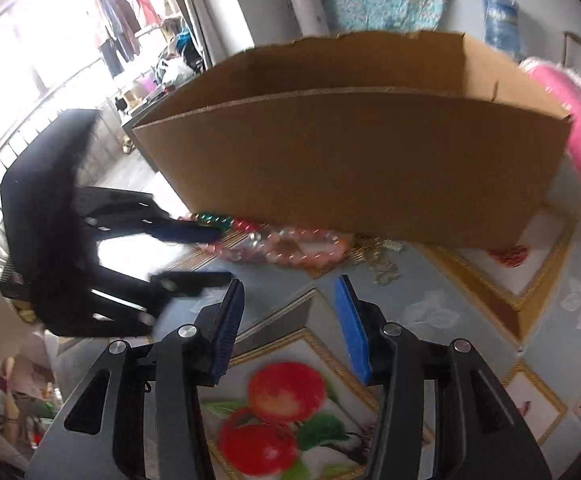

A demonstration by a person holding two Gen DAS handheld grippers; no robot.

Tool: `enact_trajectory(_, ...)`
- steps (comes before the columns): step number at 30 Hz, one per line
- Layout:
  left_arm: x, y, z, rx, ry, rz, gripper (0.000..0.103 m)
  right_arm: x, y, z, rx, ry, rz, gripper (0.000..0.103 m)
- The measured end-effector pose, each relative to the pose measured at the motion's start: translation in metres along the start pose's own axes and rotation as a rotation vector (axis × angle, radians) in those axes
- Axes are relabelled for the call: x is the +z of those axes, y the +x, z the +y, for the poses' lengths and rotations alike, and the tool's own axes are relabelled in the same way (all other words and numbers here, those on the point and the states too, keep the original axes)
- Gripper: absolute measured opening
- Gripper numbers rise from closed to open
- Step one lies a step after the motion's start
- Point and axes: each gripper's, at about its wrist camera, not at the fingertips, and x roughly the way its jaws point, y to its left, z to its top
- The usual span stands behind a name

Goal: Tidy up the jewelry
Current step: 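Move the right tool to the beaded bracelet and close on it, then lift the beaded bracelet with the right tool and carry it over the box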

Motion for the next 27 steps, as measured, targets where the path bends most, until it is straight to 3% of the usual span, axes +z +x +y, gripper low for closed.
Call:
enact_trajectory(4, -0.007, -0.003, 0.002, -0.036, -0.005, -0.022, 0.033, 0.008, 0.012, 0.016, -0.023, -0.115, 0.021, 0.046)
enact_trajectory(7, -0.020, -0.015, 0.003, -0.029, -0.037, -0.030, 0.013, 0.013, 0.018, 0.023, -0.021, -0.189, 0.036, 0.045)
enact_trajectory(8, -0.023, -0.017, 0.004, -0.039, -0.051, -0.032, 0.012, 0.019, 0.022, 0.025, -0.018, -0.208, 0.044, 0.045)
enact_trajectory(13, -0.047, -0.032, 0.003, -0.074, -0.106, -0.059, 0.012, 0.034, 0.044, 0.034, -0.050, -0.290, 0.122, 0.044)
enact_trajectory(17, -0.060, -0.043, -0.002, -0.081, -0.117, -0.062, 0.012, 0.040, 0.058, 0.031, -0.092, -0.297, 0.180, 0.013)
enact_trajectory(18, -0.062, -0.045, -0.003, -0.088, -0.118, -0.058, 0.012, 0.041, 0.062, 0.029, -0.100, -0.292, 0.190, 0.010)
enact_trajectory(23, -0.054, -0.045, -0.010, -0.100, -0.105, -0.029, 0.021, 0.040, 0.073, 0.042, -0.169, -0.348, 0.201, 0.010)
enact_trajectory(27, -0.034, -0.034, -0.025, -0.063, -0.068, -0.029, 0.023, 0.041, 0.079, 0.045, -0.149, -0.345, 0.190, 0.012)
